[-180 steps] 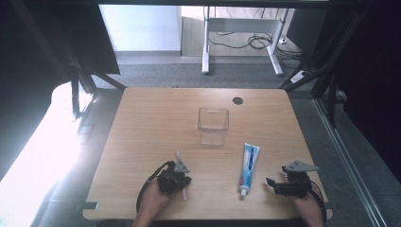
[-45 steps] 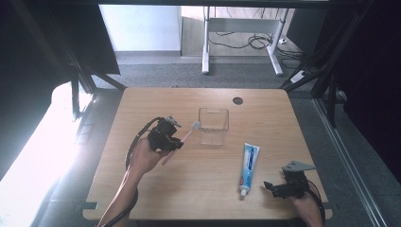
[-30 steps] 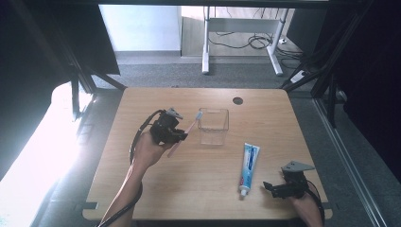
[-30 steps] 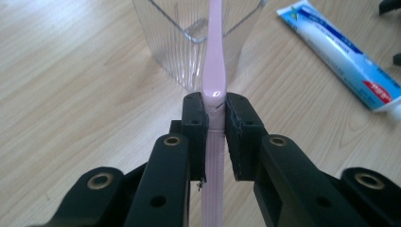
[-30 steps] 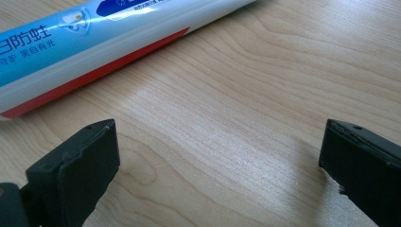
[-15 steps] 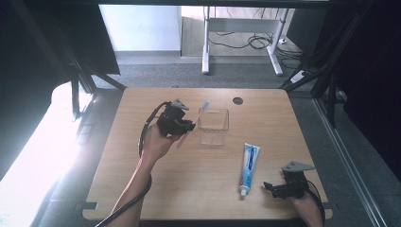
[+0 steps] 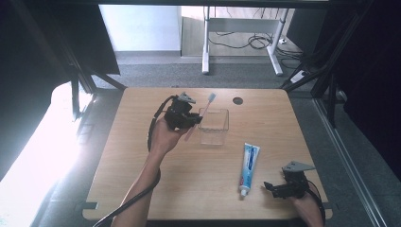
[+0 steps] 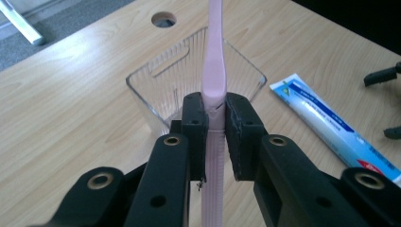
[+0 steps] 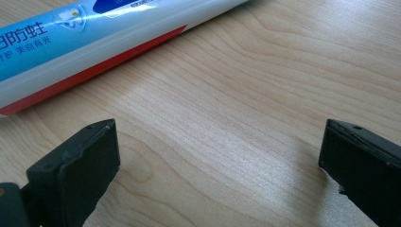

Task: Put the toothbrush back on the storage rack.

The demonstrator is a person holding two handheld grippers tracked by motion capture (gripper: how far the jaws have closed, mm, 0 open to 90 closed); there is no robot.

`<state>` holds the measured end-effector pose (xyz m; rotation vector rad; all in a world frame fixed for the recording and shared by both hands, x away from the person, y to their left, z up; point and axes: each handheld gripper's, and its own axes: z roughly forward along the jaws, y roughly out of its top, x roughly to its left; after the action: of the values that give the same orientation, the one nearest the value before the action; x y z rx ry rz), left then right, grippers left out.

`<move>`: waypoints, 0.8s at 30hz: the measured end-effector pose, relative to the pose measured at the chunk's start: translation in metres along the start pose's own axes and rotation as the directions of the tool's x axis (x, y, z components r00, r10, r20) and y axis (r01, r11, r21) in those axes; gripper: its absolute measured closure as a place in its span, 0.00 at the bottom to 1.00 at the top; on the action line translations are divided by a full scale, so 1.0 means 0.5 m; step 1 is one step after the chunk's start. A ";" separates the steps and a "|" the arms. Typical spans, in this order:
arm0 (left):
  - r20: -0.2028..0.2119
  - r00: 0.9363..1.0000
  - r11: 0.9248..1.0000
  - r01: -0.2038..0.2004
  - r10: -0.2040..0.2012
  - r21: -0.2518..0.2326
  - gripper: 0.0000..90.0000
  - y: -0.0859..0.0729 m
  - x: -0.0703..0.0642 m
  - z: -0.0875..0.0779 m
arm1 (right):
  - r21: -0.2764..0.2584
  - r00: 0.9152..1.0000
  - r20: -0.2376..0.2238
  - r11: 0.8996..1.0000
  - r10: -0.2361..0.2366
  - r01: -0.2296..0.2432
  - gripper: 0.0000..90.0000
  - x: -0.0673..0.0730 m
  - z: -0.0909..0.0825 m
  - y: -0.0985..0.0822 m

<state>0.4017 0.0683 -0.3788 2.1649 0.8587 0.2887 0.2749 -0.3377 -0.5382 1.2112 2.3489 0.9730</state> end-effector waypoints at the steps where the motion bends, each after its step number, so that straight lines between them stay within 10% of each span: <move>1: 0.002 1.000 1.000 0.000 0.000 -0.007 0.88 0.003 0.000 0.002 | 0.002 1.000 0.000 1.000 0.001 -0.001 0.00 0.000 0.000 0.000; 24: -0.011 1.000 0.996 0.011 -0.012 -0.088 0.88 0.062 0.000 0.045 | 0.002 1.000 -0.004 1.000 -0.001 0.001 0.01 -0.003 0.000 -0.001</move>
<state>0.4272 0.0405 -0.3711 2.0776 0.8489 0.3272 0.2754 -0.3390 -0.5388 1.2097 2.3535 0.9743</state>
